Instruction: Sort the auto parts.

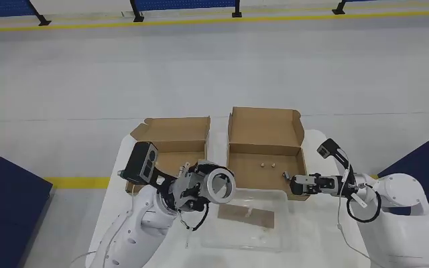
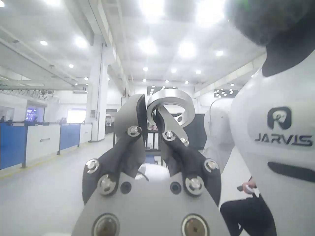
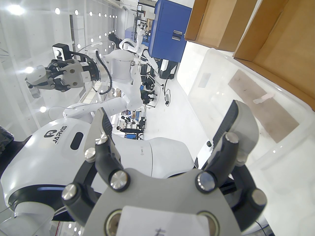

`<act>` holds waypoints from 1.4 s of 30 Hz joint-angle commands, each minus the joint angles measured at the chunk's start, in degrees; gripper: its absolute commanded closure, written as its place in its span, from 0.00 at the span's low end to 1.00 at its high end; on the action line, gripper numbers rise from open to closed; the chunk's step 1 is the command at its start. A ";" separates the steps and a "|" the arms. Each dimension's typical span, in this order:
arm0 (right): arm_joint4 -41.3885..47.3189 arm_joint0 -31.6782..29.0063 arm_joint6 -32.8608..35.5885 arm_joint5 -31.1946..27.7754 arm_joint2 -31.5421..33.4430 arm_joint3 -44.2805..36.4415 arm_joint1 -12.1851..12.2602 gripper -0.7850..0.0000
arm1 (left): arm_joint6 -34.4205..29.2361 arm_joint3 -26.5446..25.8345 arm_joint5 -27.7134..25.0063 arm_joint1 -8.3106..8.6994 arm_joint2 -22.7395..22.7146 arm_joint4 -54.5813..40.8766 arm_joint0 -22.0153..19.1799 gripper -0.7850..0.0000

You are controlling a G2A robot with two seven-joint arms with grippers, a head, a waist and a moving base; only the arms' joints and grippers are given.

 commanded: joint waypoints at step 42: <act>0.00 0.00 0.00 0.00 0.00 0.00 0.00 0.00 | -4.83 -2.55 2.71 -2.03 -3.21 -3.12 1.97 1.00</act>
